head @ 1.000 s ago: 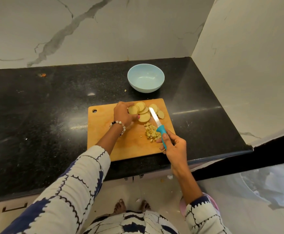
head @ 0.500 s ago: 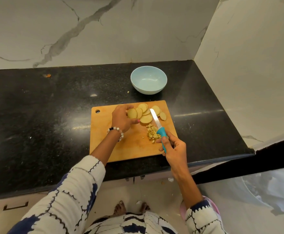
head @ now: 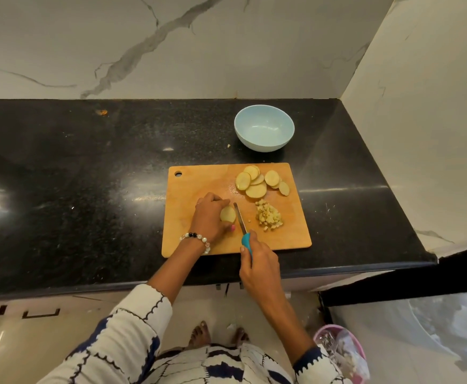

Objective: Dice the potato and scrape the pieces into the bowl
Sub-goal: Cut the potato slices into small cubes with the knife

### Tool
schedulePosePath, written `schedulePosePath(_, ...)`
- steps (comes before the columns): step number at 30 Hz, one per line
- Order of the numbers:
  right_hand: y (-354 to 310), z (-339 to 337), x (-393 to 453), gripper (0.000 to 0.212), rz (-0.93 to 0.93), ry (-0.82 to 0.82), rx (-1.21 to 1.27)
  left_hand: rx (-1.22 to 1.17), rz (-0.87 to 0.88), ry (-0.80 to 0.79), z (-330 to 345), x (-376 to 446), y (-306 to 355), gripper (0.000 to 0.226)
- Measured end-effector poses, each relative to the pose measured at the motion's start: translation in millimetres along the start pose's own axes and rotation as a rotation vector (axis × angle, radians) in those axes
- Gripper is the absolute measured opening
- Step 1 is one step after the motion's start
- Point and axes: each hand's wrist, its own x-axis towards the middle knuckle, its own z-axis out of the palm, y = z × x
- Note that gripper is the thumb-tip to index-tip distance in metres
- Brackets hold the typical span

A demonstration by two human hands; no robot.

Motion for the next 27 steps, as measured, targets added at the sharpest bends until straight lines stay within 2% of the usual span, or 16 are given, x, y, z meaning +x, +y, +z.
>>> schedulePosePath(5, -2.8, 2.1, -2.6, 0.051, 0.013, -0.014, -0.065, 0.023, 0.028, 0.006, -1.3, 1.7, -3.6, 0.061)
schedulePosePath(12, -12.1, 3.4, -6.6, 0.051, 0.000, -0.022, -0.199, 0.041, 0.031, 0.025, -1.3, 3.1, -3.6, 0.059)
schedulePosePath(19, -20.7, 15.2, 1.6, 0.060, 0.049, -0.106, -0.399, 0.038, 0.042, 0.028, -2.0, 3.8, -4.0, 0.057)
schedulePosePath(27, -13.3, 13.4, -26.4, 0.066, 0.027, -0.100, -0.403, -0.005, 0.026, 0.058, 0.8, 1.7, -4.6, 0.055)
